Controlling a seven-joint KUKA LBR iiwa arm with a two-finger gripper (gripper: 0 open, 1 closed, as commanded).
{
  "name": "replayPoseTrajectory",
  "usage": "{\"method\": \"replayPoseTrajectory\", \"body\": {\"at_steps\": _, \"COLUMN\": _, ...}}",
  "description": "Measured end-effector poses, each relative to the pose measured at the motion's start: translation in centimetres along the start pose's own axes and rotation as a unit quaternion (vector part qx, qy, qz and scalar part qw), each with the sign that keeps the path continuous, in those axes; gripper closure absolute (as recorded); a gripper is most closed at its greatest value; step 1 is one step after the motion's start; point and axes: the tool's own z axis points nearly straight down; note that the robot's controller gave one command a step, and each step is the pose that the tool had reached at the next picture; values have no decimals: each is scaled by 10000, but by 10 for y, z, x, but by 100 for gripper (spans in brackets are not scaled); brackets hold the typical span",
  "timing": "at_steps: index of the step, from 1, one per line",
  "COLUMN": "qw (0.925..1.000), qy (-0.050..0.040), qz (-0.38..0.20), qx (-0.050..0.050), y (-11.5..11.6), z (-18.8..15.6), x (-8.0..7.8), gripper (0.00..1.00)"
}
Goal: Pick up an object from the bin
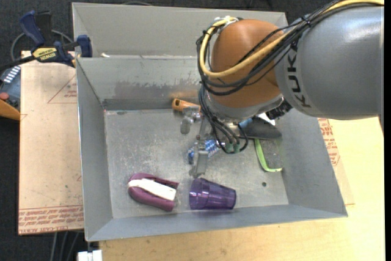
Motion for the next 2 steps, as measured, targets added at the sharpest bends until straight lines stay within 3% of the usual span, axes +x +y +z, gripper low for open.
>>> {"method": "replayPoseTrajectory", "body": {"at_steps": 1, "qw": 10000, "qy": -37, "qz": 18, "qx": -5, "y": -1, "z": -5, "x": -1, "gripper": 0}}
{"method": "replayPoseTrajectory", "body": {"at_steps": 2, "qw": 9999, "qy": -14, "qz": -163, "qx": -1, "y": -20, "z": 64, "x": -61, "gripper": 0}}
